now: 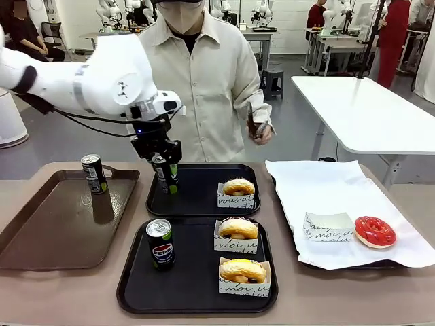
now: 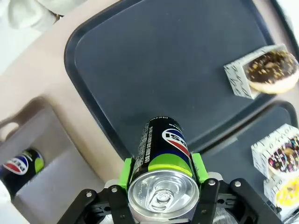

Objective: Set up donuts and drinks on trays.
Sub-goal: Pick up one Pepsi coke from the Handle tray and place it on the Flat Tray without a Pepsi coke.

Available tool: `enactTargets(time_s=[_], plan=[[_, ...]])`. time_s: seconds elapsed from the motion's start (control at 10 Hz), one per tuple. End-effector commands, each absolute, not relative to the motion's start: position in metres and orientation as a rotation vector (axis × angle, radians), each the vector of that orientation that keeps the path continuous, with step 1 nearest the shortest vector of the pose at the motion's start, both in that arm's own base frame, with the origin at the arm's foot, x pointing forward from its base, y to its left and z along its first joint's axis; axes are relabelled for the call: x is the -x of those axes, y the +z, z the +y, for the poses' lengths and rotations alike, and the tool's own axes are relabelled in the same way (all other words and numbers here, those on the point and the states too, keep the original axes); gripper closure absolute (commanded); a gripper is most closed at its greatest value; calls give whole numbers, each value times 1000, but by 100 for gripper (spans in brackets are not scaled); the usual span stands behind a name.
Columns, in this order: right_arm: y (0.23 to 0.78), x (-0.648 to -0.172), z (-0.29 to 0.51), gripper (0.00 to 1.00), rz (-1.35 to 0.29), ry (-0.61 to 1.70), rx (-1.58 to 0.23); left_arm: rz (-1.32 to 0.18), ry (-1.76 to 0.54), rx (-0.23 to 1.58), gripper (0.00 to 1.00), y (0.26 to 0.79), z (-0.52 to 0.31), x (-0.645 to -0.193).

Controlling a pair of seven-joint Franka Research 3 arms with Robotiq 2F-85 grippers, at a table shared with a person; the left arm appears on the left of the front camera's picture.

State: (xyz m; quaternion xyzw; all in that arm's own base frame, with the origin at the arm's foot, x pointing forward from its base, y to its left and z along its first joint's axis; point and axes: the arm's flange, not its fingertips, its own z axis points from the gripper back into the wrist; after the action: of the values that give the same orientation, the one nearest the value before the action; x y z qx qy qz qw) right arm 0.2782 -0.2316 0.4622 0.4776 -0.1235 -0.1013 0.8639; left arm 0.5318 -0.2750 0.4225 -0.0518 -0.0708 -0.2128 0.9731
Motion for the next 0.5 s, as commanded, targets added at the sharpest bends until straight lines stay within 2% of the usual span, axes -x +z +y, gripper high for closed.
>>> enactTargets(time_s=[0.0, 0.4], plan=[[463, -279, -232, 0, -269, -203, -1017, -147, -400, 35, 42, 416, -295, -554], [463, -279, -232, 0, -269, -203, -1017, -105, -395, -29, 42, 392, -300, -569]])
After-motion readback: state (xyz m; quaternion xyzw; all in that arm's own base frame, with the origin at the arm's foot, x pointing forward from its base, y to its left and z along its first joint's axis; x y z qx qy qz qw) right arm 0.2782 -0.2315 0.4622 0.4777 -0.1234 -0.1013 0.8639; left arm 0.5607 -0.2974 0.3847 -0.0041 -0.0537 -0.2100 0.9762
